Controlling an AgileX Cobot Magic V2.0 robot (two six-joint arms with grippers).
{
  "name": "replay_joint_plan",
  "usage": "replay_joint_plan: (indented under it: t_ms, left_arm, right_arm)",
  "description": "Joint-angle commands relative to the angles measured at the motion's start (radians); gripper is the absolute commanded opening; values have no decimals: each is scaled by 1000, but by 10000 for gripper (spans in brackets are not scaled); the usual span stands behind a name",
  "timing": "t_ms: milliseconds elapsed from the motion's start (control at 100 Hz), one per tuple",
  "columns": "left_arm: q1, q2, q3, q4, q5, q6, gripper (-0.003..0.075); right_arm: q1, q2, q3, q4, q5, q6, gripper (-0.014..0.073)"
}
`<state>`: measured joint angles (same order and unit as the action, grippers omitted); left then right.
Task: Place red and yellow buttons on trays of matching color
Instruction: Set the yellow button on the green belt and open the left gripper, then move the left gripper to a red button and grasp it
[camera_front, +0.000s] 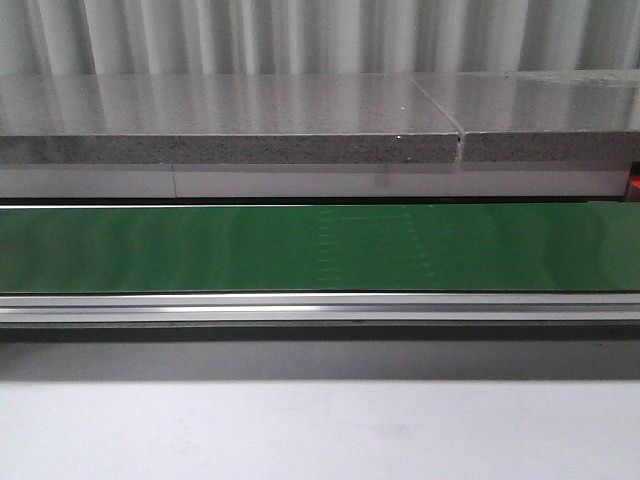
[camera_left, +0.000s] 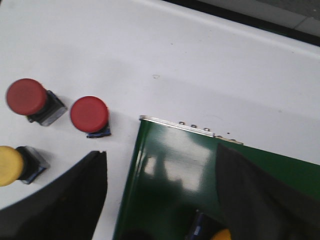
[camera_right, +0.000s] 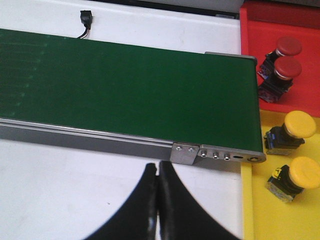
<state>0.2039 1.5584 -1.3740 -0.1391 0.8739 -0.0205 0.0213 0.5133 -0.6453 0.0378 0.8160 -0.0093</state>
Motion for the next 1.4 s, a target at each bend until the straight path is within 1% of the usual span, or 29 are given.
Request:
replay_joint_plan:
  t_ms: [0,190,500,730,930,1180,1390]
  left_arm:
    - [27,-4,-57,16,15,-15,454]
    - [63,101,-99,20,52,-5,479]
    - [82,247,-163,30,55,-5,479]
    - [91,313,-179,42,7,-5,478]
    - [91,350,-184,42,-65,-5,478]
    - [91,414,-224,42,-85,-5,478]
    - [91,433,-223,44,-112,-5,472]
  right_arm:
    - [-1,3,-23,0,-60,-10,-67]
    - [-1,3,-23,0,-60,-10,-67]
    - [-1,3,-23,0,-60,-10,-67]
    - [-1,3,-23,0,-60,-10,-67]
    - [-1,3,-23,0,-60,-10,-67]
    - [-1,3,-23,0,-60,-10,-67]
    - [-1,3,-23,0,-60,-10,-67]
